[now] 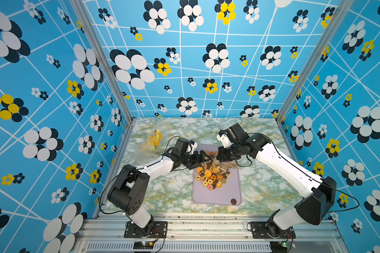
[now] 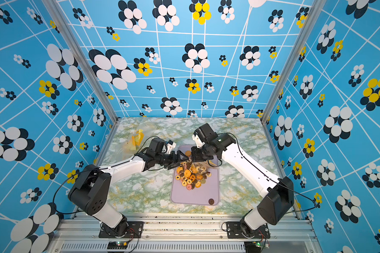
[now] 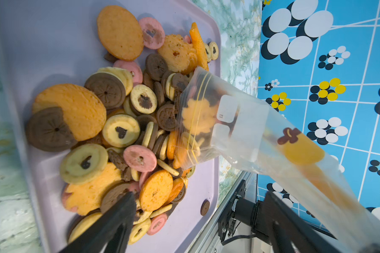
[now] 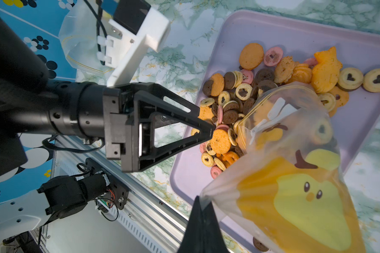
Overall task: Pour cookies out of the ziploc bag
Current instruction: 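Pour the cookies out of the ziploc bag onto the tray.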
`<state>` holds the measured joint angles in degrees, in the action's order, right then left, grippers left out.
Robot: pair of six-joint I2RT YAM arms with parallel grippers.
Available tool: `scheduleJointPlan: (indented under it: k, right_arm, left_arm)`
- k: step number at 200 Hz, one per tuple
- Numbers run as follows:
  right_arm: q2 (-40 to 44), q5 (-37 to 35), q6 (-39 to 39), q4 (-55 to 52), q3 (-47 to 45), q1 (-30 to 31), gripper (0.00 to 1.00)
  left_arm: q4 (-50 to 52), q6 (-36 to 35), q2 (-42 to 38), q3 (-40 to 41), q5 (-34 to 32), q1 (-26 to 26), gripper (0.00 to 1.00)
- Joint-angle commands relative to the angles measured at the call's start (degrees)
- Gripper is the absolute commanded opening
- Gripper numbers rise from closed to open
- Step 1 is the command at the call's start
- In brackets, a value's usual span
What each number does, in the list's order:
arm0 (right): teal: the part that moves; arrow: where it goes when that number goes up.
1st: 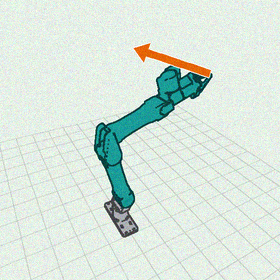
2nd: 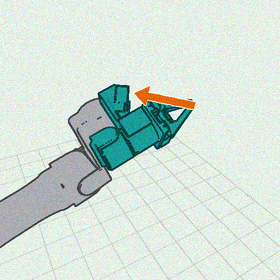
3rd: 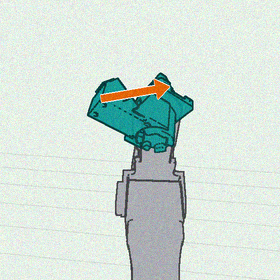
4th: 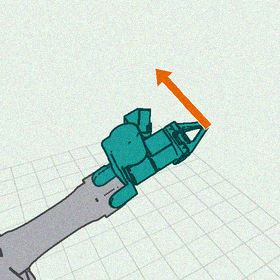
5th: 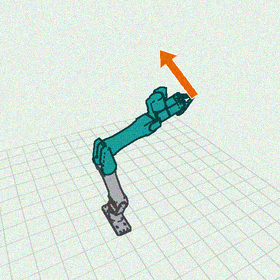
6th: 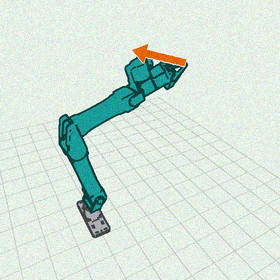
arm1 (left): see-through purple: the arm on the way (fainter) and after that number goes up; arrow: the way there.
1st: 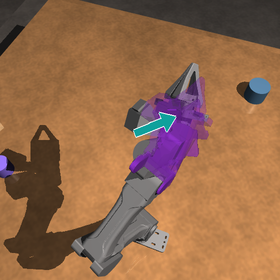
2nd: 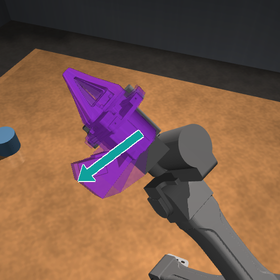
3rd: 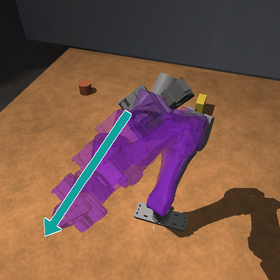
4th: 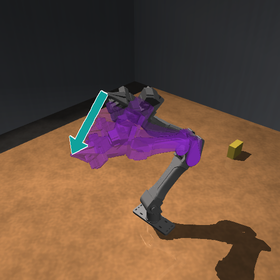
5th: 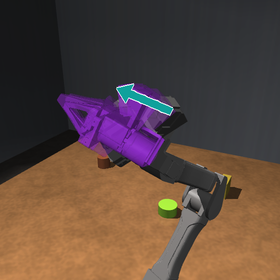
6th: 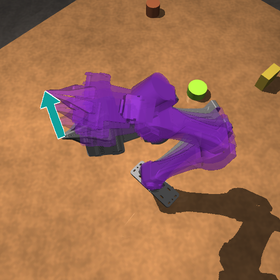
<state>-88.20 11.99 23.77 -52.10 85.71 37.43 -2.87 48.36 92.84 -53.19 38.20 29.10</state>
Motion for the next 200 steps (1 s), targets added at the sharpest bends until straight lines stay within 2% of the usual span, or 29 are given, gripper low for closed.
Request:
scheduleJointPlan:
  k: [1, 34, 68, 111, 148, 175, 200]
  right_arm:
    - [-0.1, -2.6, -0.6, -1.6, 0.8, -0.4, 0.00]
    - [1.0, -2.0, 0.3, -0.5, -0.4, -2.3, 0.00]
    - [2.0, 1.8, 3.0, 2.6, -1.9, -5.1, 0.00]
    - [1.4, 6.5, 3.7, 2.3, -1.2, -7.6, 0.00]
    - [1.4, 9.6, 3.9, 2.5, -1.7, -8.8, 0.00]
    - [1.5, 11.6, 3.9, 2.5, -1.9, -9.0, 0.00]
    - [1.8, 13.4, 4.1, 2.5, -2.0, -9.2, 0.00]
  left_arm:
    - [-5.4, -0.5, -1.4, 1.1, 1.8, 1.8, 0.98]
    - [-8.1, 0.9, -1.3, 0.5, 0.7, 5.3, 0.99]
    - [-7.7, -2.1, -0.2, -0.3, -1.6, 8.0, 0.96]
    - [-6.8, -16.8, -3.5, -0.2, -13.7, 13.2, 0.99]
    - [-14.4, -31.7, -6.6, 2.8, -22.4, 15.8, 0.99]
    - [-20.6, -38.4, -4.7, 3.6, -21.0, 15.3, 0.99]
    - [-22.9, -39.4, -1.7, 2.2, -20.0, 14.9, 1.00]
